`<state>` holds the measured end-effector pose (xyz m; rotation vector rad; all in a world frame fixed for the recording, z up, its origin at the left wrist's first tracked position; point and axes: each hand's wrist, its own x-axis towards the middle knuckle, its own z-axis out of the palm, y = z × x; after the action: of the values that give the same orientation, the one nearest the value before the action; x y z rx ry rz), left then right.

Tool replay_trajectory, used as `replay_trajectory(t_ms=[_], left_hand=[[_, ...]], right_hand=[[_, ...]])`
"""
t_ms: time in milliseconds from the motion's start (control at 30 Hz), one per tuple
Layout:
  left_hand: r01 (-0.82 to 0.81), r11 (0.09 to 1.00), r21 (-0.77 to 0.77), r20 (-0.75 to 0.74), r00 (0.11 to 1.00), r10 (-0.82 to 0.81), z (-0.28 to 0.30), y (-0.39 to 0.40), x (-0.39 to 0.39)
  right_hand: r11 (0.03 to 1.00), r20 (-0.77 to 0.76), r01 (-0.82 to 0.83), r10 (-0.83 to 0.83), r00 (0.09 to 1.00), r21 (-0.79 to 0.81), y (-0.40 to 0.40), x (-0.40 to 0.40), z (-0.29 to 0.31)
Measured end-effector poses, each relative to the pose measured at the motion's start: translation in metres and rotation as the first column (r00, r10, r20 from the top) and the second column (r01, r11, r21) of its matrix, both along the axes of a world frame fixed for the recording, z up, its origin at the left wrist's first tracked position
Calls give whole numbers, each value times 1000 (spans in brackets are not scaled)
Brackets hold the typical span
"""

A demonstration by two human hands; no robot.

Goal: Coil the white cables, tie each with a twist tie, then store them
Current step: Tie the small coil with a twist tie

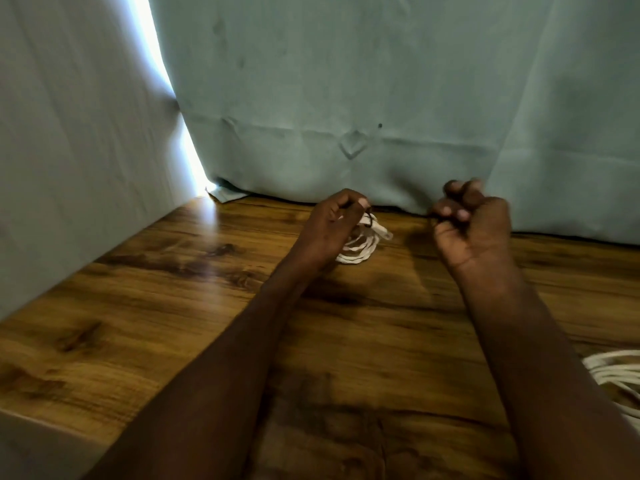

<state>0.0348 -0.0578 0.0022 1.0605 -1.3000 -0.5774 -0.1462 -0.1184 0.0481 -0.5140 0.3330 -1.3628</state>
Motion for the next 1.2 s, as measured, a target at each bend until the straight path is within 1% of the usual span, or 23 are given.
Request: replay_trajectory(t_ms=[33,67,100,133,167,200,233,300,333,367,500,600,667,733,800,933,1067,1200], left_hand=[[-19,1000,-10,-67,998,18,0,-1,2],[-33,999,-14,-123,992,31,0,-3,3],[-38,999,-17,-166,985,35,-1,-6,4],[-38,999,-15,-200,979,35,-2,-8,4],[-40,999,-4,-224,974,38,-3,-11,3],[-48,999,19,-240,969,51,-4,-12,1],[-56,997,48,-254,965,67,-5,-13,1],[-58,995,87,-278,957,80,-7,-15,3],[-57,994,91,-288,954,81,-7,-16,5],[-58,994,89,-303,950,82,-8,-17,7],[-60,991,123,-377,921,102,-7,-19,6],[-20,985,173,-398,913,89,-6,-19,4],[73,982,177,-443,896,13,-6,-18,5],[187,971,151,-512,855,-85,-4,-16,7],[224,966,133,-511,850,-127,-5,-17,7],[169,980,105,-415,903,-111,-9,-21,5],[64,991,114,-359,933,-19,-10,-24,1],[5,994,108,-336,941,32,-9,-24,-3]], right_hand=[[998,-246,61,-61,967,-10,2,7,-1],[995,-461,85,-99,882,-51,8,15,-1],[993,-617,71,-112,779,-90,14,22,-3],[991,-713,34,-117,691,-129,18,30,-5],[984,-769,-9,-132,625,-176,22,37,-9],[967,-804,-42,-185,565,-252,24,43,-14],[931,-829,-58,-289,479,-359,24,48,-20],[820,-799,-76,-524,296,-567,20,53,-28],[775,-768,-86,-595,237,-627,19,54,-29],[742,-743,-98,-637,205,-663,20,54,-31],[677,-699,-175,-688,197,-715,25,55,-35],[689,-716,-193,-667,208,-698,21,56,-38],[708,-735,-197,-651,191,-678,17,53,-38],[722,-744,-181,-653,139,-668,15,49,-37],[747,-766,-172,-636,100,-642,14,46,-36],[793,-814,-206,-579,39,-574,14,43,-32],[785,-814,-266,-581,-5,-559,14,47,-34],[771,-802,-276,-597,2,-574,13,51,-39]])
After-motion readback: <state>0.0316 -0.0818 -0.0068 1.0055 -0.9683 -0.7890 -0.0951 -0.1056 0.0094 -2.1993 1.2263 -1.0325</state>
